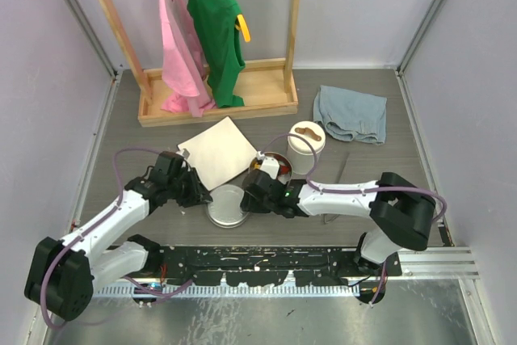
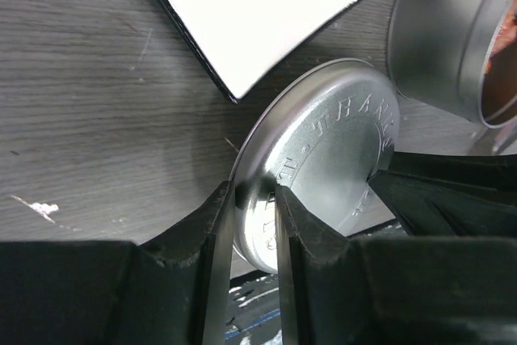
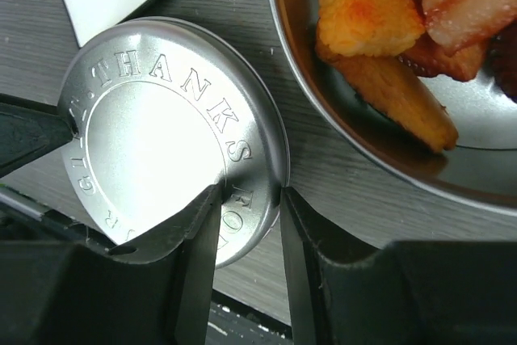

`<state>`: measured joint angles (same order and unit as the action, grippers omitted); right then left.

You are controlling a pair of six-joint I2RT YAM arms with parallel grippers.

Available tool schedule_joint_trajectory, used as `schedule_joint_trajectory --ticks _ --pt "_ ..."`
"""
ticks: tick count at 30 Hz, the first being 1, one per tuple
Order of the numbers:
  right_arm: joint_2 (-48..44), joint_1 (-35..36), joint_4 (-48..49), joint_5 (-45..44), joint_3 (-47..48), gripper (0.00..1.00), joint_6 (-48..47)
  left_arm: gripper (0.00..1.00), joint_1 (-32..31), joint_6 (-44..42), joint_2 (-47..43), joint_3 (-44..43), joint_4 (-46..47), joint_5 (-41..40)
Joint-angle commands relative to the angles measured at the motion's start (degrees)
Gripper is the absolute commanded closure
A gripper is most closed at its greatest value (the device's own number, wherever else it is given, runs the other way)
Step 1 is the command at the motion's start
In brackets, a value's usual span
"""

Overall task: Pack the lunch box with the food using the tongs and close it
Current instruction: Pick up the box lid from the center of the board.

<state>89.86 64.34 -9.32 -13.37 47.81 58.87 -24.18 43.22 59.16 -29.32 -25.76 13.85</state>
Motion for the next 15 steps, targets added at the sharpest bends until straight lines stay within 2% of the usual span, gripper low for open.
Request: schedule_joint_trajectory --ticks 1,6,15 --pt "-5.75 1.15 8.03 2.85 -0.05 0.6 2.59 0.74 -1.25 4.49 -3.51 -1.9 1.33 7.9" --pt "-7.91 1.15 7.73 2.47 -0.22 0.6 2.94 0.74 -1.58 5.55 -3.37 -3.37 1.53 8.69" --pt "-11.92 1.07 4.38 -2.67 0.74 0.6 2.55 0.74 -2.54 4.6 1.84 -11.38 1.24 8.68"
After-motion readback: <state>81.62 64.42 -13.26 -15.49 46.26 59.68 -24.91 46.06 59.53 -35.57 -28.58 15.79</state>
